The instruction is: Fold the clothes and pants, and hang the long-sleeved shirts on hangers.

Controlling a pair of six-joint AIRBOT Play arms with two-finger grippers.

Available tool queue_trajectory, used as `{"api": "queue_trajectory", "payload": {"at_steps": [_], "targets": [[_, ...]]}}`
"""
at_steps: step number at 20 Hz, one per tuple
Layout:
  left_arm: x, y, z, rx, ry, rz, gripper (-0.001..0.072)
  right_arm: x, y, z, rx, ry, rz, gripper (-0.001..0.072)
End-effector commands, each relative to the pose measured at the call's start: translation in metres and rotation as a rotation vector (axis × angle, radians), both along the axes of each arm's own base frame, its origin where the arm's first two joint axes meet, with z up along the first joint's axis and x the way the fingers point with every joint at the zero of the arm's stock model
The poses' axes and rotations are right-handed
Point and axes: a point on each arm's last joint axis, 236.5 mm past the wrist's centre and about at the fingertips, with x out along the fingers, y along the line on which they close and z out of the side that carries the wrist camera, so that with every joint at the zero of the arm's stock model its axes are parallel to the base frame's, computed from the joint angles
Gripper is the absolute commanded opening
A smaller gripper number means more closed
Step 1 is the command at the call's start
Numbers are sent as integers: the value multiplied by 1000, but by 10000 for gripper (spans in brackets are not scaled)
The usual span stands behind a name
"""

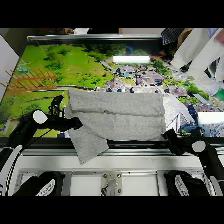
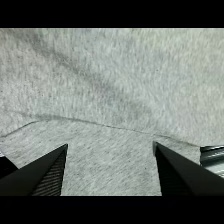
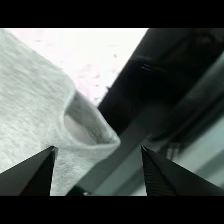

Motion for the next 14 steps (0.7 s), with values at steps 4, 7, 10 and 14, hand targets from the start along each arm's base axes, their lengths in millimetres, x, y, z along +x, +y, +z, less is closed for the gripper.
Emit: {"api": "queue_trajectory", "payload": {"at_steps": [4, 7, 10, 14], "targets": [[-3, 1, -1, 0, 16, 19, 555, 5, 21, -18, 6, 6, 112, 143], [-28, 33, -13, 79, 155, 86, 555, 3, 26, -17, 6, 9, 150, 19], [-71, 61, -34, 123, 271, 185, 555, 9, 26, -10, -7, -20, 173, 19], [-103, 51, -54, 53, 303, 270, 555, 13, 25, -7, -11, -31, 173, 19]]}}
